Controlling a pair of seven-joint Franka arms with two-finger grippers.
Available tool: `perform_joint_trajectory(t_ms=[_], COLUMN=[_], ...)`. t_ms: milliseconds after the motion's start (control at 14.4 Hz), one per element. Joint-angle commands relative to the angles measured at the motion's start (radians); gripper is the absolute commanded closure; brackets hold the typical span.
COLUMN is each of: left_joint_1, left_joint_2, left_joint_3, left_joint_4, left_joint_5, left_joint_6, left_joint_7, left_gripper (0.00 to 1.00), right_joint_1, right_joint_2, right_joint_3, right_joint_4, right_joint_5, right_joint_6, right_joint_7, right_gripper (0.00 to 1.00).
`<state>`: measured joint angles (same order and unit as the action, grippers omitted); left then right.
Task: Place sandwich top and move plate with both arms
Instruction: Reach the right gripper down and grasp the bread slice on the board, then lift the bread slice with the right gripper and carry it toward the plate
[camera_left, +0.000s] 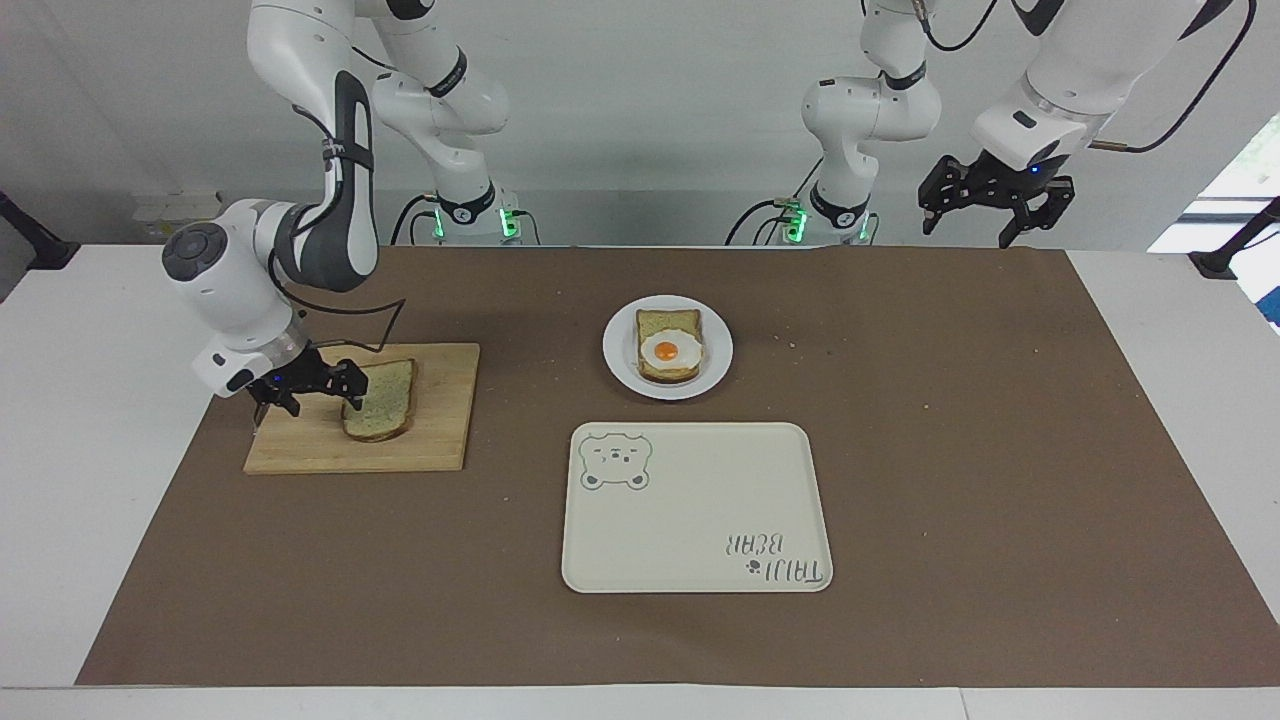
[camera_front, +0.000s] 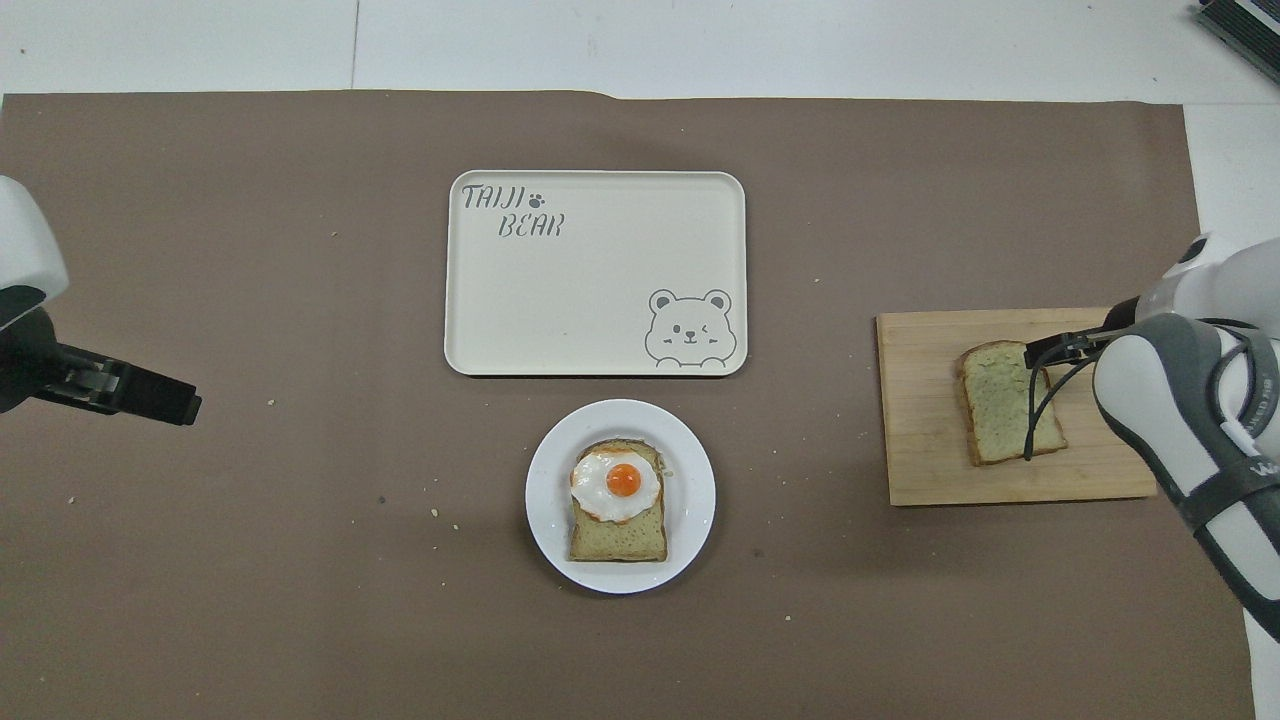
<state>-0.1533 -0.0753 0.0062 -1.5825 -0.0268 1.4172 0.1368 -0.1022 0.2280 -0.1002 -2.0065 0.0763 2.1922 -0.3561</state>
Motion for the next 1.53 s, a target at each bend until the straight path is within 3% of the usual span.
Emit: perform_joint_trajectory(t_ms=[0, 347, 416, 624, 693, 1456], left_joint_1=[-0.018, -0.074, -0.095, -0.1, -0.098, -0.094], left_joint_2=[-0.031, -0.044, -0.054, -0.063, -0.063, -0.064], left_joint_3=[0.009, 0.008, 0.009, 0.012, 0.012, 0.014], left_joint_4=[-0.036, -0.056, -0.068, -0.08, -0.079, -0.08], left_joint_5=[-0.007, -0.048, -0.065, -0.068, -0.068, -0.068], left_joint_6=[0.005, 0.008, 0.009, 0.02, 0.02, 0.012], left_joint_7=[-0.013, -0.013, -0.013, -0.011, -0.011, -0.006], left_gripper=[0.0, 0.0, 0.0, 0.0, 0.0, 0.0], right_joint_1=[-0.025, -0.019, -0.019, -0.014, -0.014, -0.013], right_joint_2=[0.017, 0.033, 0.033, 0.04, 0.04, 0.031], right_joint_3=[0.007, 0.007, 0.007, 0.007, 0.007, 0.008], right_joint_4=[-0.029, -0.04, -0.044, -0.06, -0.06, 0.015], right_joint_5=[0.055, 0.069, 0.069, 0.069, 0.069, 0.068], right_joint_6=[0.038, 0.041, 0.04, 0.041, 0.041, -0.038], right_joint_7=[-0.073, -0.073, -0.075, -0.077, -0.073, -0.066], right_gripper=[0.0, 0.0, 0.14, 0.91, 1.0, 1.0])
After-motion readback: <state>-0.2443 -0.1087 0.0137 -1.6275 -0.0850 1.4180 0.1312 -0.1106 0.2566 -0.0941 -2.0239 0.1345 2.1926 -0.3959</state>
